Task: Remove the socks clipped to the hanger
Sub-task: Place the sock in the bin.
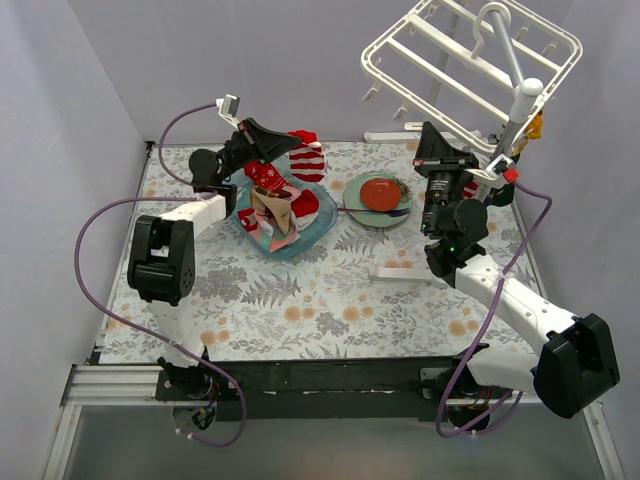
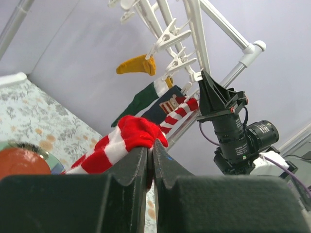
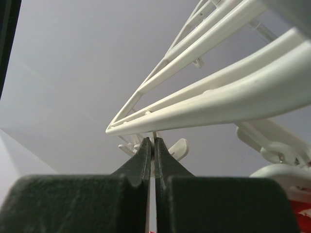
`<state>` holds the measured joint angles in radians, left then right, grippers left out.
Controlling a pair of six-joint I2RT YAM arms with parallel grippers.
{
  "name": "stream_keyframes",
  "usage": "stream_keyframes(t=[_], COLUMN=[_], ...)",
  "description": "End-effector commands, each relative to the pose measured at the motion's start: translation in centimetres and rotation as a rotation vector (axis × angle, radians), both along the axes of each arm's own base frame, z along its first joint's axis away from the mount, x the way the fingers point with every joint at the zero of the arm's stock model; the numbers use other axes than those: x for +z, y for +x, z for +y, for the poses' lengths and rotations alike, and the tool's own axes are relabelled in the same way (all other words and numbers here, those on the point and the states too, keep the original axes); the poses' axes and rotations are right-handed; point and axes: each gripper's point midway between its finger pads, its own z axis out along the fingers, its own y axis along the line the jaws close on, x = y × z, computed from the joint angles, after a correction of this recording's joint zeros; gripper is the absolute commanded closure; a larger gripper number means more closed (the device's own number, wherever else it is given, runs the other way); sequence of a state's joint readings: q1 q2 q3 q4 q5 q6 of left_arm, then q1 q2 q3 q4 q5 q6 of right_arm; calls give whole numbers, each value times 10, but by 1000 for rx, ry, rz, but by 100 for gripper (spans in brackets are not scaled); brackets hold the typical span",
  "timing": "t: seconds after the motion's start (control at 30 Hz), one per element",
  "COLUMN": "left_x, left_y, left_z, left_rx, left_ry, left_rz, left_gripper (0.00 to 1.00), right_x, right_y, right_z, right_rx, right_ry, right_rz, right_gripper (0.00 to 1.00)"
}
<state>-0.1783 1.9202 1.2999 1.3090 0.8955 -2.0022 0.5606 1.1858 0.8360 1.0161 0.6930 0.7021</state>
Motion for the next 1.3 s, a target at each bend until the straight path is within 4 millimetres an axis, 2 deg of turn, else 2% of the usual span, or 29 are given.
stream_keyframes(t=[0.0, 0.07, 0.1, 0.17, 0.2, 0.23, 0.27, 0.3, 0.4, 0.43, 0.5, 0.6, 0.7, 0.83, 0.87, 0.97, 1.0, 1.1, 1.13, 1.27], left_x=[29, 20, 1, -17, -38, -50, -64, -87, -127, -147, -169, -198, -217, -219, -213, -193, -180, -165, -155, -139], left_y=[-30, -28, -17, -7, 2, 6, 9, 14, 21, 26, 30, 40, 44, 45, 46, 46, 46, 44, 42, 38], left_z=[15, 19, 21, 25, 31, 33, 36, 43, 56, 62, 71, 83, 92, 98, 99, 103, 105, 111, 112, 116], left_rx=[-119, -57, 14, 99, 180, 219, 250, 300, 369, 412, 463, 556, 615, 654, 658, 685, 700, 734, 740, 765], left_ry=[-80, -38, 27, 94, 154, 185, 206, 225, 259, 268, 288, 330, 354, 382, 384, 397, 397, 419, 421, 434], left_rz=[337, 344, 354, 366, 396, 410, 439, 503, 596, 648, 712, 783, 835, 842, 828, 786, 766, 727, 699, 664], left_gripper=[100, 100, 100, 100, 100, 100, 100, 100, 100, 100, 100, 94, 79, 54, 43, 32, 26, 10, 9, 2], right_x=[10, 11, 11, 12, 11, 12, 12, 12, 10, 10, 10, 10, 11, 11, 10, 11, 10, 11, 11, 10], right_y=[-3, -3, -3, -2, -1, -2, -1, -1, 1, 0, 1, 1, 0, 1, 1, 2, 3, 3, 3, 4], right_z=[-6, -5, -5, -4, -2, -3, -2, -2, 0, -1, 0, 1, 1, 1, 2, 2, 3, 3, 4, 5], right_rx=[-17, -16, -14, -12, -8, -7, -5, -4, 0, 1, 6, 8, 8, 10, 12, 14, 16, 20, 21, 27], right_ry=[19, 18, 18, 15, 14, 17, 16, 17, 19, 23, 22, 21, 23, 20, 19, 22, 20, 24, 26, 27], right_rz=[-18, -19, -18, -18, -16, -18, -16, -16, -11, -13, -12, -10, -11, -8, -6, -3, 0, -1, -1, 5], right_gripper=[99, 99, 99, 99, 99, 99, 99, 99, 99, 99, 99, 99, 99, 99, 99, 99, 99, 99, 99, 99])
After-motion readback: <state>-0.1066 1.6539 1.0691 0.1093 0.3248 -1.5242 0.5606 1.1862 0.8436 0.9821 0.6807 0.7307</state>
